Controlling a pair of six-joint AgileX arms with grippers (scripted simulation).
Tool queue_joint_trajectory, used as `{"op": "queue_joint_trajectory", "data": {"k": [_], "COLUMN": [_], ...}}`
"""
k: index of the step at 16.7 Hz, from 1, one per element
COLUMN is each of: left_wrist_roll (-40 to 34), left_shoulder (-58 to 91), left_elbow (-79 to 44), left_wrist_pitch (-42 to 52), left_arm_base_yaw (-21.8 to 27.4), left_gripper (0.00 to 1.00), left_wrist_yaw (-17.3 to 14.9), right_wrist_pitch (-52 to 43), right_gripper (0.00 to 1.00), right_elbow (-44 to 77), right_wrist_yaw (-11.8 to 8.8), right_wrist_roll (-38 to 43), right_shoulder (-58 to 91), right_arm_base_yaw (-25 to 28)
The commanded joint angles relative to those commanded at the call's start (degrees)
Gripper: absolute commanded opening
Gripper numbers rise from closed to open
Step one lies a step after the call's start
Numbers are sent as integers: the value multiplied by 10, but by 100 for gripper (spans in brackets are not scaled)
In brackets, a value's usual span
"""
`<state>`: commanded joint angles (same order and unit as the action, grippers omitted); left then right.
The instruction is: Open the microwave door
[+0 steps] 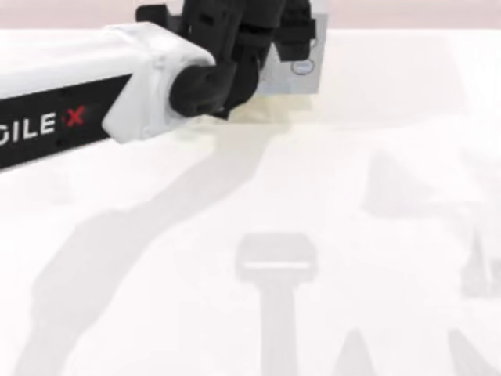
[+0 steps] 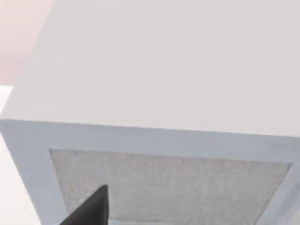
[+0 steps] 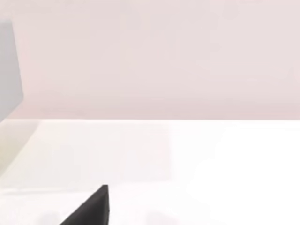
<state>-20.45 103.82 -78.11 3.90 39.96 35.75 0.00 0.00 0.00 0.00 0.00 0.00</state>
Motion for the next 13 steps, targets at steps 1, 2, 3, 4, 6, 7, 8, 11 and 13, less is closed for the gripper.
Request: {"op": "queue_joint_trajectory", "data": {"k": [1, 2, 3, 4, 6, 7, 8, 11, 13], "left_wrist_roll": [-6, -11, -15, -17, -19, -19, -19, -18, -12], "left_shoulder": [32, 58, 78, 93, 105, 105, 105, 106, 127], "left_elbow": [-23, -42, -58, -70, -79, -79, -79, -79, -100], "left_wrist_pitch": [2, 5, 7, 9, 10, 10, 10, 9, 4], "left_arm_base_yaw": [13, 23, 32, 38, 44, 44, 44, 41, 33], "left_gripper": [100, 100, 100, 100, 100, 100, 100, 100, 100], "left_wrist_yaw": [11, 21, 28, 34, 39, 39, 39, 37, 29], "right_wrist_pitch": [0, 0, 0, 0, 0, 0, 0, 0, 0], "right_gripper": [100, 100, 100, 100, 100, 100, 100, 100, 100], "right_elbow": [0, 0, 0, 0, 0, 0, 0, 0, 0], "right_wrist_yaw": [0, 0, 0, 0, 0, 0, 0, 0, 0], "right_wrist_roll": [0, 0, 0, 0, 0, 0, 0, 0, 0], "right_shoulder": [0, 0, 0, 0, 0, 0, 0, 0, 0], "right_arm_base_yaw": [0, 0, 0, 0, 0, 0, 0, 0, 0]}}
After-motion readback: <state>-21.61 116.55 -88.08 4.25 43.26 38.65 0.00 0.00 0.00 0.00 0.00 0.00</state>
